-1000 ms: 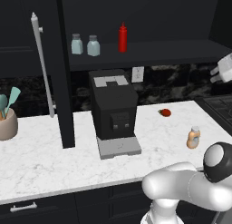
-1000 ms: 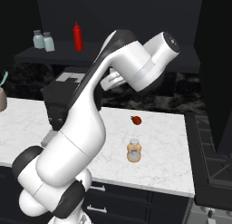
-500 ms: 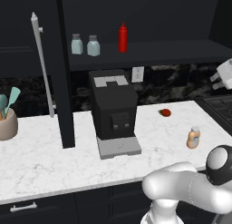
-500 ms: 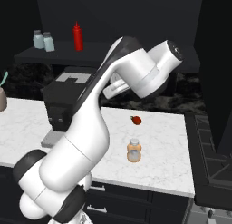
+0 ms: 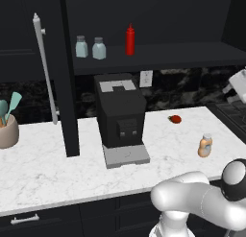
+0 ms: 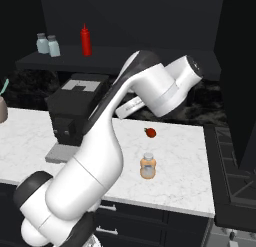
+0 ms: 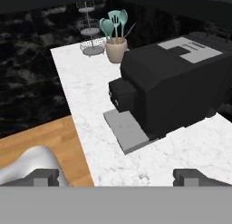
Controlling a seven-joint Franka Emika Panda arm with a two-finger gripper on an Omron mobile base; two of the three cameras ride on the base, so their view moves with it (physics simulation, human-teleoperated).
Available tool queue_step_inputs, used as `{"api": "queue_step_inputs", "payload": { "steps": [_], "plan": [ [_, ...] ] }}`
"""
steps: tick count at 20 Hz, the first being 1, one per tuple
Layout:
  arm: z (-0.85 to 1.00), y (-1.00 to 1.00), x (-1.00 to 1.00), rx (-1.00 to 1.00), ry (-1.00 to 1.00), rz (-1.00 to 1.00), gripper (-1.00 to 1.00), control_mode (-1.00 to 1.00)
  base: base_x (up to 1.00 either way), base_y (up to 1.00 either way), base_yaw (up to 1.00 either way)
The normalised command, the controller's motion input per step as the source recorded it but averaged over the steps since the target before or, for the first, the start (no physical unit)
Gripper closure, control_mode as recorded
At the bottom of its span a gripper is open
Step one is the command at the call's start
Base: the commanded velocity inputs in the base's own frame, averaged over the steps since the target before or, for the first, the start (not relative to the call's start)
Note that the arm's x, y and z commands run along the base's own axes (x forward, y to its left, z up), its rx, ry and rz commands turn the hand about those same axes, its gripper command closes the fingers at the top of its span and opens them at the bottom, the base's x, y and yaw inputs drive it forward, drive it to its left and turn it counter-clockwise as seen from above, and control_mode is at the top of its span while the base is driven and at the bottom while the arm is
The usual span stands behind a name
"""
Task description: Put the shaker and condiment bottle from the counter next to their counterparts in the cabinet.
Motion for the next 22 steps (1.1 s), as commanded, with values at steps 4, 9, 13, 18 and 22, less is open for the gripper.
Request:
{"api": "queue_step_inputs", "payload": {
  "steps": [4,9,13,18,22],
  "plan": [
    [-0.18,-0.05,-0.15,0.0,0.0,0.06,-1.0,-1.0,0.0,0.0,0.0],
    [-0.18,-0.04,-0.13,0.0,0.0,0.06,-1.0,-1.0,0.0,0.0,0.0],
    [-0.17,-0.04,-0.15,0.0,0.0,0.06,-1.0,-1.0,0.0,0.0,0.0],
    [-0.18,-0.01,-0.12,0.0,0.0,0.05,-1.0,-1.0,0.0,0.0,0.0],
    [-0.2,0.0,-0.16,0.0,0.0,0.04,-1.0,-1.0,0.0,0.0,0.0]
  ]
}}
